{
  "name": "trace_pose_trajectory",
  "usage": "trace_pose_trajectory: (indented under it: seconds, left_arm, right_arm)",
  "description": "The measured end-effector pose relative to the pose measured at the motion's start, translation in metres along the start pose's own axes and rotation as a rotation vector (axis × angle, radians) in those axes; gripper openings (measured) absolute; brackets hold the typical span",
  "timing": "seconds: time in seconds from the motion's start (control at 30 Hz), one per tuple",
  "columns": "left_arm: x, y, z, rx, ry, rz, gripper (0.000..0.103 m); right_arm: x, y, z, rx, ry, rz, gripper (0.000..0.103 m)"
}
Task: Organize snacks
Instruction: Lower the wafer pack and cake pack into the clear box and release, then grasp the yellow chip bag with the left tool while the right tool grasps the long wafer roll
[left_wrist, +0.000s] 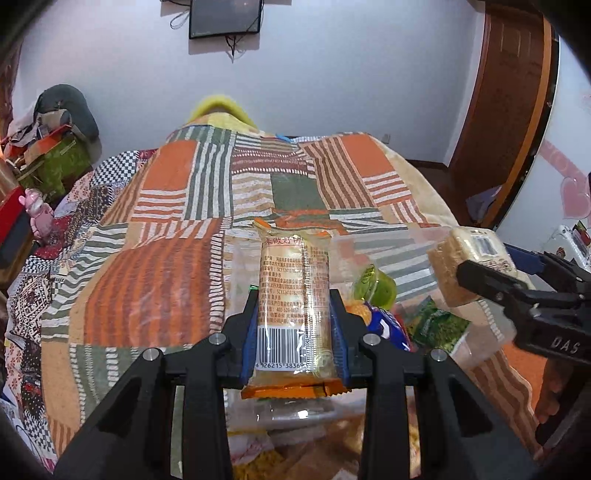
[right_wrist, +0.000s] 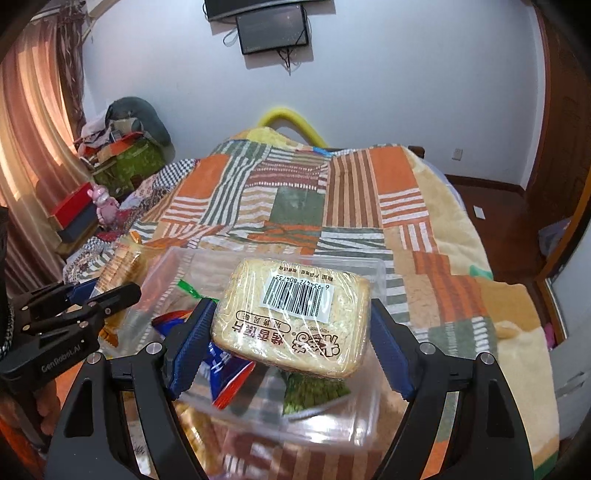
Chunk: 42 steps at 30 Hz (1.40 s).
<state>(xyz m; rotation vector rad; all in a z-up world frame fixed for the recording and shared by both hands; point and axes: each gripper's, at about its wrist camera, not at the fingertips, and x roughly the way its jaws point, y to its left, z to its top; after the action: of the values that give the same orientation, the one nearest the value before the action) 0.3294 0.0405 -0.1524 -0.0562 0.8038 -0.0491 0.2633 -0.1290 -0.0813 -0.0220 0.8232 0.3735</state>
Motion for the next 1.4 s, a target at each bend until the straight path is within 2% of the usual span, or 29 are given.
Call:
trace_pose_trajectory:
  seconds: [0.2, 0.4, 0.43, 0.5, 0.53, 0.57, 0.8, 1.0, 1.23, 1.4]
  left_arm:
    - [0.027, 0.003, 0.002, -0.022, 0.055, -0.017, 0.034]
    - [0.039, 0.005, 0.001, -0.028, 0.08, -0.029, 0.035]
    - [0.038, 0.005, 0.001, -0.026, 0.081, -0.033, 0.038]
    - [0.036, 0.004, 0.0, -0.025, 0.082, -0.025, 0.052]
    - [0.034, 0.004, 0.0, -0.026, 0.072, -0.02, 0.06]
    - [0.032, 0.004, 0.0, -0.026, 0.062, -0.017, 0.061]
    - [0.0, 0.01, 0.001, -0.027, 0.029, -0.026, 0.061]
    - [-0.035, 0.021, -0.009, -0.005, 0.006, 0.018, 0.066]
    - [-0.059, 0.035, -0.043, 0.007, 0.057, 0.065, 0.067]
    - [-0.075, 0.043, -0.079, -0.007, 0.107, 0.069, 0.067]
  right_arm:
    - [0.025, 0.0, -0.002, -0.033, 0.063, -0.008, 0.079]
    - [0.031, -0.005, -0.007, -0.016, 0.084, 0.006, 0.079]
    - [0.029, -0.005, -0.007, -0.015, 0.079, 0.001, 0.079]
    - [0.028, -0.005, -0.005, -0.018, 0.076, 0.002, 0.079]
    - [0.025, -0.005, -0.004, -0.018, 0.073, 0.006, 0.079]
    - [0.024, -0.005, -0.003, -0.021, 0.072, 0.007, 0.079]
    - [0.0, 0.0, -0.004, -0.052, 0.039, 0.019, 0.079]
    - [-0.031, 0.007, -0.013, -0.087, 0.008, 0.036, 0.079]
    - [-0.056, 0.008, -0.035, -0.085, 0.009, 0.073, 0.079]
    - [-0.063, 0.011, -0.061, -0.085, 0.052, 0.085, 0.079]
